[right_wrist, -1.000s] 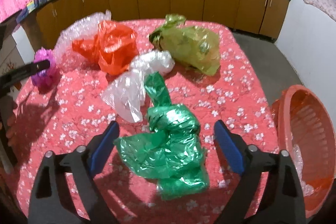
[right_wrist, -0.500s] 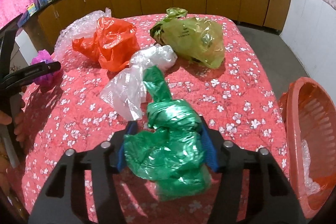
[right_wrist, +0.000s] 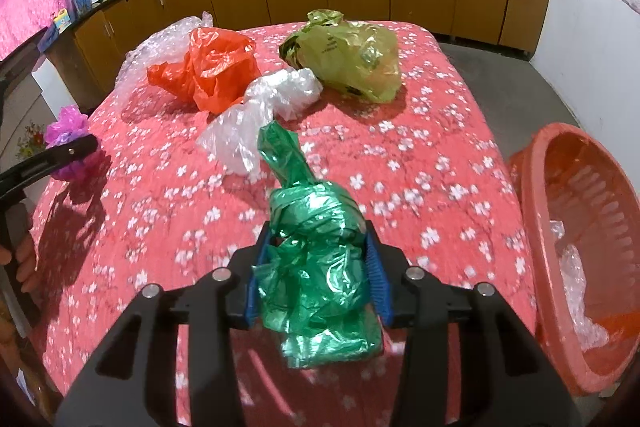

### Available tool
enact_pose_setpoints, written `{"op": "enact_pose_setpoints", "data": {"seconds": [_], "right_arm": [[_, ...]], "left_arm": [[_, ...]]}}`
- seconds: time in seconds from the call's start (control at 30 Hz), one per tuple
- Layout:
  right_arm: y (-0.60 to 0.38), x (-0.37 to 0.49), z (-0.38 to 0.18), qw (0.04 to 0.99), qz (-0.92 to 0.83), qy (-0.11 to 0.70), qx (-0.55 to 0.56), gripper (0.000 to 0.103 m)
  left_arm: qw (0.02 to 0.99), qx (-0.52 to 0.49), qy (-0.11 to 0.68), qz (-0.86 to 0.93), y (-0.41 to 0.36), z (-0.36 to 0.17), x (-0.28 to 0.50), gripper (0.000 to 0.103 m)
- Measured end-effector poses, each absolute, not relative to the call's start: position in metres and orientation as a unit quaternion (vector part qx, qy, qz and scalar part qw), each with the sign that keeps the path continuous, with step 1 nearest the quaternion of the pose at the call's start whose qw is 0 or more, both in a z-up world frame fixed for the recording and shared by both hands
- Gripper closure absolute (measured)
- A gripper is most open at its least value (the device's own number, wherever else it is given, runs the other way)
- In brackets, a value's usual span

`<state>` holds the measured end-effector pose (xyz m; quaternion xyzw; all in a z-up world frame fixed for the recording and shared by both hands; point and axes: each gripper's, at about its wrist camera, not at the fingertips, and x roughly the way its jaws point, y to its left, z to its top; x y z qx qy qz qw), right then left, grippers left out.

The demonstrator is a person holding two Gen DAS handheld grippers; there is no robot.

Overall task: Collect trash
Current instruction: 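Grasp the pink-purple bag with the left tool while the right tool grasps the green bag, then carry the pink-purple and green bags over the orange basket with both tools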

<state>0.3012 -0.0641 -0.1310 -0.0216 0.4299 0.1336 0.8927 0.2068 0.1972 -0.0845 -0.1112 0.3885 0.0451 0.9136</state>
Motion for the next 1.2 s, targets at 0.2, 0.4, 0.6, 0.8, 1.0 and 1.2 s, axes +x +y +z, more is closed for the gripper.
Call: {"op": "enact_pose_setpoints", "data": {"seconds": [0.2, 0.4, 0.6, 0.8, 1.0, 1.2], "right_arm": [[-0.087, 0.284, -0.119, 0.900, 0.117, 0.419, -0.010, 0.060], [-0.122, 0.268, -0.100, 0.913, 0.088, 0.398, 0.019, 0.060], [-0.158, 0.256, -0.083, 0.925, 0.051, 0.375, 0.044, 0.060], [-0.195, 0.247, -0.072, 0.934, 0.012, 0.353, 0.054, 0.060], [-0.225, 0.240, -0.069, 0.937, -0.019, 0.342, 0.068, 0.060], [-0.253, 0.234, -0.072, 0.935, -0.046, 0.340, 0.085, 0.060]], "left_arm": [[0.928, -0.078, 0.365, 0.010, 0.163, -0.061, 0.195, 0.032], [0.938, -0.045, 0.342, -0.028, 0.122, -0.039, 0.188, 0.032], [0.942, -0.022, 0.328, -0.064, 0.084, -0.026, 0.187, 0.032], [0.941, -0.013, 0.320, -0.107, 0.040, -0.020, 0.190, 0.032], [0.937, -0.003, 0.319, -0.146, -0.003, -0.019, 0.196, 0.032], [0.930, 0.005, 0.319, -0.180, -0.042, -0.019, 0.202, 0.032]]}}
